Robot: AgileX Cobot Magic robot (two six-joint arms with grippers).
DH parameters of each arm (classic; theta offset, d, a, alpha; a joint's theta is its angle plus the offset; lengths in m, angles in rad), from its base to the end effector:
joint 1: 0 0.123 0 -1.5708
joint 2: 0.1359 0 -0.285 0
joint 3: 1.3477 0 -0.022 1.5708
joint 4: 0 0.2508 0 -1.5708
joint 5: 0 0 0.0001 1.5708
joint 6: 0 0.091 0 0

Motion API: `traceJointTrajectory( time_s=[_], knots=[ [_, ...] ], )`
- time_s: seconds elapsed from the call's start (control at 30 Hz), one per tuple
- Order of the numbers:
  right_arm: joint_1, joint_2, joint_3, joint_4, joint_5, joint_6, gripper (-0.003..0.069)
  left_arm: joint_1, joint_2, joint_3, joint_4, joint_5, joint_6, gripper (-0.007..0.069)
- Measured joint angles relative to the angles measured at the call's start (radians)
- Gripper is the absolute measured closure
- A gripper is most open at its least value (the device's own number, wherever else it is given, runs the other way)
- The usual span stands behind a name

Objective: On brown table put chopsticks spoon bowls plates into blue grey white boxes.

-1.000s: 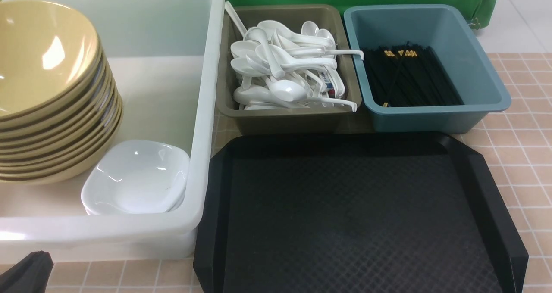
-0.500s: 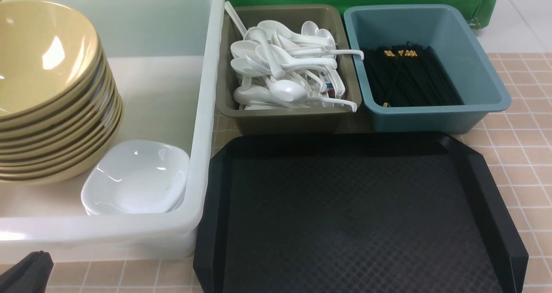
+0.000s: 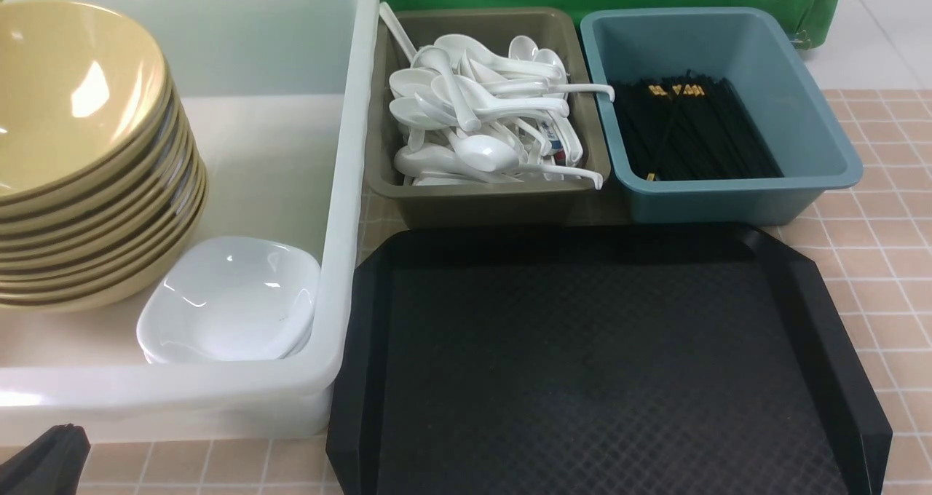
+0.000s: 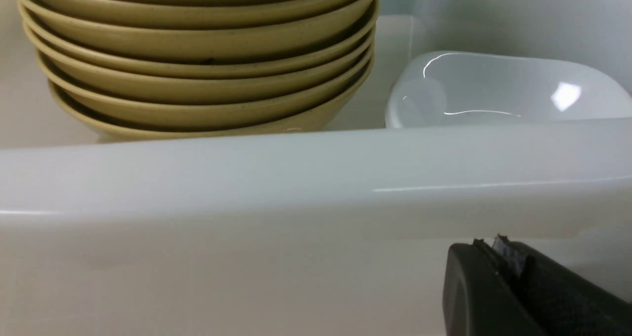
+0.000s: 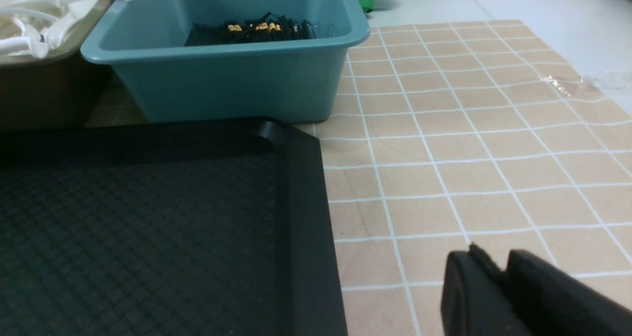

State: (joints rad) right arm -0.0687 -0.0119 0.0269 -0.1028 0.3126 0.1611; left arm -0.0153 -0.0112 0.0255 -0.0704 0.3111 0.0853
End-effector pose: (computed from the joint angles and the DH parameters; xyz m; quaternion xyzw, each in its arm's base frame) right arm 0.0538 -0.0066 0.1767 0.0616 0.7839 -0.0141 0.6177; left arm 0.0541 -0.0028 0.1772 0.0198 0.7856 -0.0075 0.6183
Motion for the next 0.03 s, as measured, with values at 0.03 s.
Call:
traceJointTrajectory(
  time_s=[0.03],
  knots=[
    [0.0, 0.0, 0.0, 0.0, 0.0, 0.0, 0.0513, 0.0, 0.0, 0.0, 0.0, 0.0, 0.0, 0.0623]
  ],
)
